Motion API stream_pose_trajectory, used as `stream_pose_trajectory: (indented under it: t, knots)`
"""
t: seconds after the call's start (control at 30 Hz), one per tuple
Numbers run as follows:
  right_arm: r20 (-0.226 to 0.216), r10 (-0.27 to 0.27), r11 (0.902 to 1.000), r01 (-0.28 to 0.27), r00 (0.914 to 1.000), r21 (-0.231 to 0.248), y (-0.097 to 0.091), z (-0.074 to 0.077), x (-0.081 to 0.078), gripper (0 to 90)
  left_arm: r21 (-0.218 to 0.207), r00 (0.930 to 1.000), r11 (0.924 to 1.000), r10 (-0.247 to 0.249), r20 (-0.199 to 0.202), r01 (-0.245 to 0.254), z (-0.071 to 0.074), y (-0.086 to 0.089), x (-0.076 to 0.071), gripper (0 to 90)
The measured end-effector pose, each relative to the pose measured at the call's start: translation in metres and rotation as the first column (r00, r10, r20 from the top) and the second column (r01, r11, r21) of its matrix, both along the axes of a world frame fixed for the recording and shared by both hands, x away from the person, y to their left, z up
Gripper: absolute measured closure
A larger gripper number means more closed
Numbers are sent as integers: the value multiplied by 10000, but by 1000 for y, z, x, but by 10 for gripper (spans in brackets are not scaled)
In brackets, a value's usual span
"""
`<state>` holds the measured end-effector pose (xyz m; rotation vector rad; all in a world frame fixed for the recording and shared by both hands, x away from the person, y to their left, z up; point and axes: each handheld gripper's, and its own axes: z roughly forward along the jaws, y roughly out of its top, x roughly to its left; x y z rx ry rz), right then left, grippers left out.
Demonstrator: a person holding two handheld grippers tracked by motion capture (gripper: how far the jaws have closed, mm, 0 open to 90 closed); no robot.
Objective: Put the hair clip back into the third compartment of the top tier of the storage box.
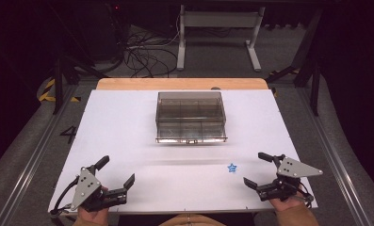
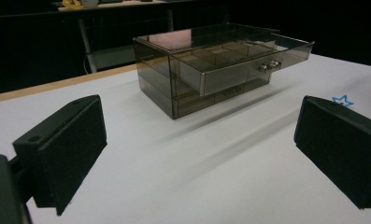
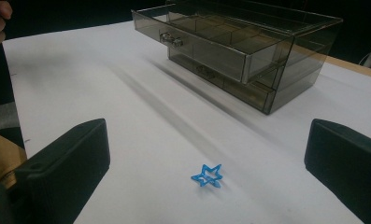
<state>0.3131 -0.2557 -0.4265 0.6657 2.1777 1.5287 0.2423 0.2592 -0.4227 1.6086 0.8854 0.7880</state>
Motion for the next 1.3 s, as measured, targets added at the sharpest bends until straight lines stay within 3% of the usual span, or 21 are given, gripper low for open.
stream_pose_trajectory:
  t: [0.57, 0.8, 0.97, 1.3]
  knots:
    - [-67, 89, 9999, -89, 9999, -59, 1, 1, 0, 22, 15, 10000, 10000, -14, -38, 14, 0, 0, 1, 34]
    - [-333, 116, 9997, -124, 9994, -227, 1, 2, 1, 30, -4, 10000, 10000, 10, -93, -10, 0, 0, 1, 34]
    - [-204, 116, 9987, -126, 9997, -491, 1, 5, 3, 27, 53, 10000, 10000, 27, -65, -26, 0, 0, 1, 34]
    - [-642, 308, 9979, -344, 9975, -553, 0, 12, 12, 19, 109, 10000, 9999, 67, -18, -67, 0, -1, 1, 34]
